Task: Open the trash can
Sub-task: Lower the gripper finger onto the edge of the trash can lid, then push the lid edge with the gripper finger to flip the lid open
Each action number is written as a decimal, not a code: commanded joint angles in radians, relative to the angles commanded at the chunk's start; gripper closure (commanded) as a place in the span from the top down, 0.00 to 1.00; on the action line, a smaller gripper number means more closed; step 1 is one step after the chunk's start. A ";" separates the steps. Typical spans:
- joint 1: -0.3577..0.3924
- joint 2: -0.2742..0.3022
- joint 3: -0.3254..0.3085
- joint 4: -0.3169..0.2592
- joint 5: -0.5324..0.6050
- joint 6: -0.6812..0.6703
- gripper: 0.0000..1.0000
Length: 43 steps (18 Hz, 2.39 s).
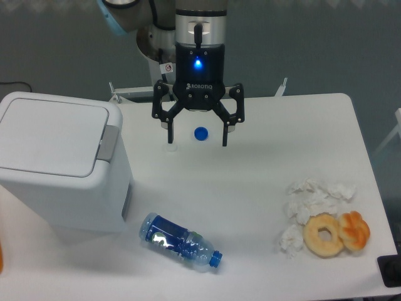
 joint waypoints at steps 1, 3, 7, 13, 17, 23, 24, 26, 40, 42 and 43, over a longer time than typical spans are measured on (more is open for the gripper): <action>0.000 -0.002 0.000 0.002 -0.023 -0.029 1.00; -0.002 -0.006 0.000 0.000 -0.052 -0.074 1.00; -0.002 -0.009 -0.014 0.000 -0.075 -0.102 1.00; -0.037 -0.012 -0.052 0.000 -0.081 -0.100 1.00; -0.044 -0.011 -0.066 0.000 -0.098 -0.100 1.00; -0.041 -0.006 -0.098 -0.009 -0.124 -0.097 1.00; -0.038 -0.005 -0.103 -0.009 -0.137 -0.097 1.00; -0.041 -0.002 -0.104 -0.009 -0.140 -0.099 1.00; -0.060 -0.002 -0.127 -0.009 -0.141 -0.097 1.00; -0.060 -0.002 -0.133 -0.009 -0.141 -0.097 1.00; -0.060 -0.002 -0.135 -0.009 -0.141 -0.097 1.00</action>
